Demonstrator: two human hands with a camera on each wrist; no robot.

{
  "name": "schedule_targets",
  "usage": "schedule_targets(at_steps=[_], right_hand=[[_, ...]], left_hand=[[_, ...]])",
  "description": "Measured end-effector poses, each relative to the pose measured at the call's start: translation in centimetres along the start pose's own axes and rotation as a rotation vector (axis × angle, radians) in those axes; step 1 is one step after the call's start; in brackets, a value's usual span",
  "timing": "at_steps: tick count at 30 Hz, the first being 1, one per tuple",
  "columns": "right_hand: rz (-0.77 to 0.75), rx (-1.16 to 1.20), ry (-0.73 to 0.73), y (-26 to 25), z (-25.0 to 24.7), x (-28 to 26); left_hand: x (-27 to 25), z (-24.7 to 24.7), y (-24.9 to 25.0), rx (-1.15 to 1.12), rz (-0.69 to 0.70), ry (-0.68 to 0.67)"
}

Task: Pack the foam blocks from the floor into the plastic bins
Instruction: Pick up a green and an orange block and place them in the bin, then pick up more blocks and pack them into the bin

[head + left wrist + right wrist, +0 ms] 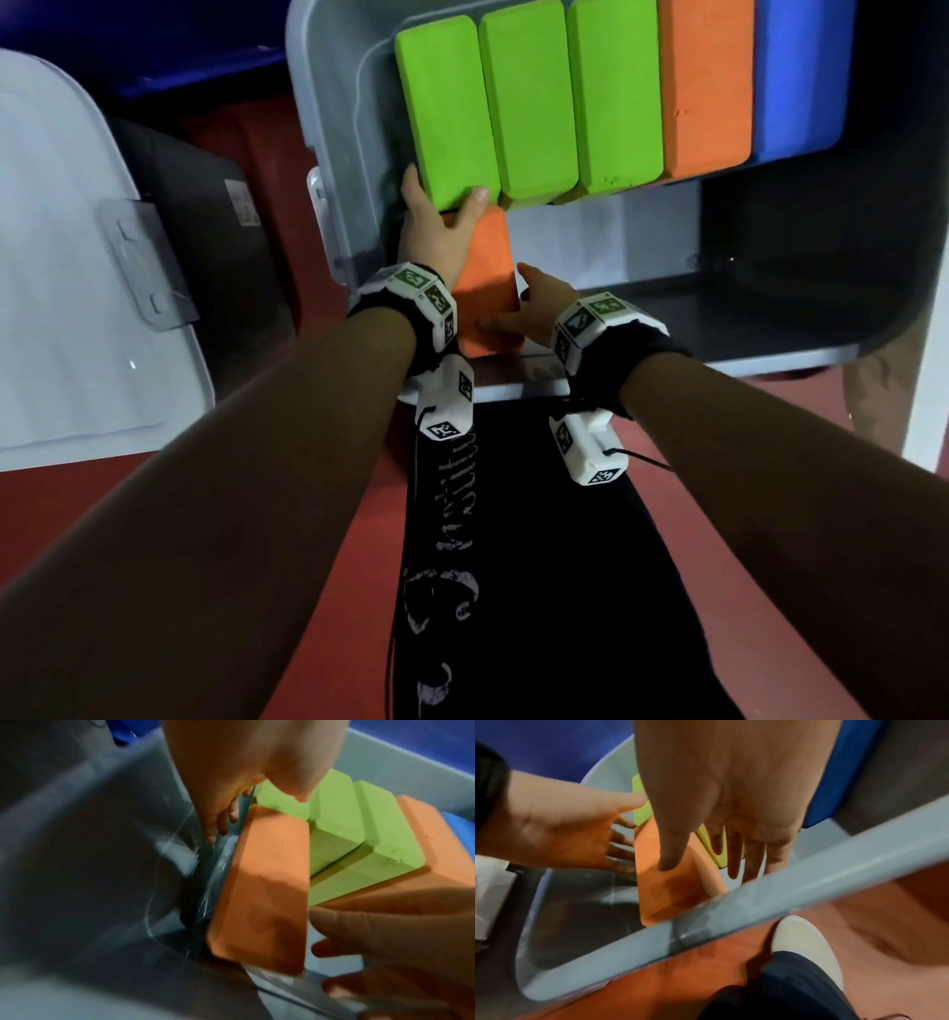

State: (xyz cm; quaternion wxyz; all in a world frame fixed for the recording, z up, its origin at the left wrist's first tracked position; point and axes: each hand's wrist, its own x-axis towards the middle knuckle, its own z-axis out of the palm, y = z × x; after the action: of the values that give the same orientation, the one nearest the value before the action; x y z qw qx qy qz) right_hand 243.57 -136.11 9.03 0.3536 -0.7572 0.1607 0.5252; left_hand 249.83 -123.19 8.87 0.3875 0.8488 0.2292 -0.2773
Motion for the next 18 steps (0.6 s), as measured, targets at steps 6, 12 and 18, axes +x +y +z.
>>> schedule_targets(at_steps=[6,12,18], right_hand=[[0.134,0.113,0.194,2.8,-0.7,-7.4],[0.117,0.279,0.386,6.1,-0.2,-15.8],[0.268,0.56,0.428,14.3,4.0,-22.6]], left_hand=[[-5.4,-1.4,0.9,0.299,-0.038,-0.093],[-12.3,-0.2,3.9,0.502,0.191,-0.29],[-20.7,5.3,8.4,0.706,0.377,-0.548]])
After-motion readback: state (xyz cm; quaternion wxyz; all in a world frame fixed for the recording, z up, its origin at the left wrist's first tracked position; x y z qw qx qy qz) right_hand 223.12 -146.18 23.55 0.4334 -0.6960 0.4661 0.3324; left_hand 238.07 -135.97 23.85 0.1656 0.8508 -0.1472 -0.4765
